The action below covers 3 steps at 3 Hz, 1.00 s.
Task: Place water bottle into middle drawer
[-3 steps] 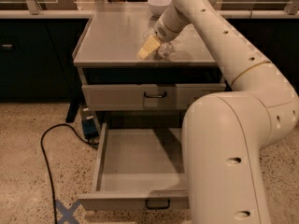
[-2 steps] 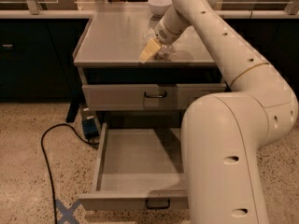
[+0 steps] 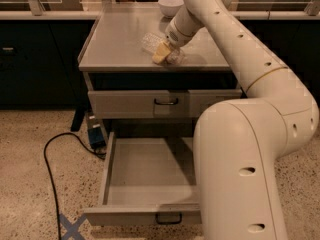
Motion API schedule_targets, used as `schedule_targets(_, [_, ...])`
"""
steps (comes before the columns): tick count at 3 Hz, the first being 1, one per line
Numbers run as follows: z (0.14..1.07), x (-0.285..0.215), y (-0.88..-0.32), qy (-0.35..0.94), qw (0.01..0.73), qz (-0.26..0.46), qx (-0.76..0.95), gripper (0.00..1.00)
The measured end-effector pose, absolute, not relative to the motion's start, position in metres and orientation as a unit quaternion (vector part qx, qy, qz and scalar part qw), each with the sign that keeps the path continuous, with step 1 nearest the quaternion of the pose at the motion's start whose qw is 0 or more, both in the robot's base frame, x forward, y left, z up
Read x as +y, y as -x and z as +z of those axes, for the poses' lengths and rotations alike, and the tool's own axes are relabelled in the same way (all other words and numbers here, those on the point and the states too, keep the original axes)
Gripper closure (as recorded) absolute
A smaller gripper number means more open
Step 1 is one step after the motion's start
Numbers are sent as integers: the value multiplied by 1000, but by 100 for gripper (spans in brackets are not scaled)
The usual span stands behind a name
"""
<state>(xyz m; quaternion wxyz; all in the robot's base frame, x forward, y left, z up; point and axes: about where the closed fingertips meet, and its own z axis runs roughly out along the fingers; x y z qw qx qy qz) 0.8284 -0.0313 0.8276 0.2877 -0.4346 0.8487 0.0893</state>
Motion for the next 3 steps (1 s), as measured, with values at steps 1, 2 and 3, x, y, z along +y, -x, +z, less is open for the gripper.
schedule_targets(1, [828,-31,-828,435,288,89,849,89])
schedule_targets(2, [837,-29,-798,470,290,115,826,100])
schedule_targets(3, [846,-31,-735,523,285,159,787,100])
